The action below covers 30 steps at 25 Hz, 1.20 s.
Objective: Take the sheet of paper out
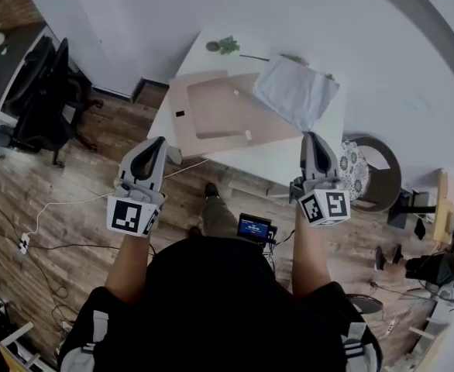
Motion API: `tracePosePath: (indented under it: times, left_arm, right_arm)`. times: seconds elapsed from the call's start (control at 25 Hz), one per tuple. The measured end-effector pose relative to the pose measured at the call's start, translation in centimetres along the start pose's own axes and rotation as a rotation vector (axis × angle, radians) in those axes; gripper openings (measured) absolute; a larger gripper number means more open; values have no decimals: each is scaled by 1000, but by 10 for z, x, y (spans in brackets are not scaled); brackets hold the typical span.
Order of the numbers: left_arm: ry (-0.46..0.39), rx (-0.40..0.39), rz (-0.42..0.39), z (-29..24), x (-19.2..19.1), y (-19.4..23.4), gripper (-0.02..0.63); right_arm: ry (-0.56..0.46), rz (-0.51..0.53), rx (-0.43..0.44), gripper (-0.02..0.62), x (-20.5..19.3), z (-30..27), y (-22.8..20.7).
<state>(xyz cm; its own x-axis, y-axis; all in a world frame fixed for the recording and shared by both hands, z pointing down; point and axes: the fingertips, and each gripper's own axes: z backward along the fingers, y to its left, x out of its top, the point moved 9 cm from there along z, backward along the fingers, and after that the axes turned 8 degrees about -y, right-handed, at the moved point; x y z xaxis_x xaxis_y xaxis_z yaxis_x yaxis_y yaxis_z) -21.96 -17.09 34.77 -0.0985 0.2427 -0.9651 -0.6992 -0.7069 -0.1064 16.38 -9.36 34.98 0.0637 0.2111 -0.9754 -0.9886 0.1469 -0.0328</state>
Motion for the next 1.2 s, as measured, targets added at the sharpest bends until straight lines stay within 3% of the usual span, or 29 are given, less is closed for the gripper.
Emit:
tracePosePath:
  times: [0.28, 0.56, 0.84, 1.2]
  left_arm:
    - [21, 7, 41, 73, 6, -29, 3]
    - [21, 5, 62, 112, 14, -67, 3]
    - [18, 4, 50, 130, 32, -114, 3]
    - [30, 37, 38, 156, 55, -216, 3]
  right_arm:
    - [52, 6, 0, 11, 2, 70, 43]
    - [62, 7, 19, 11, 11, 120, 59]
    - [27, -22, 92, 11, 22, 161, 62]
    - [24, -36, 127, 11, 45, 258, 28]
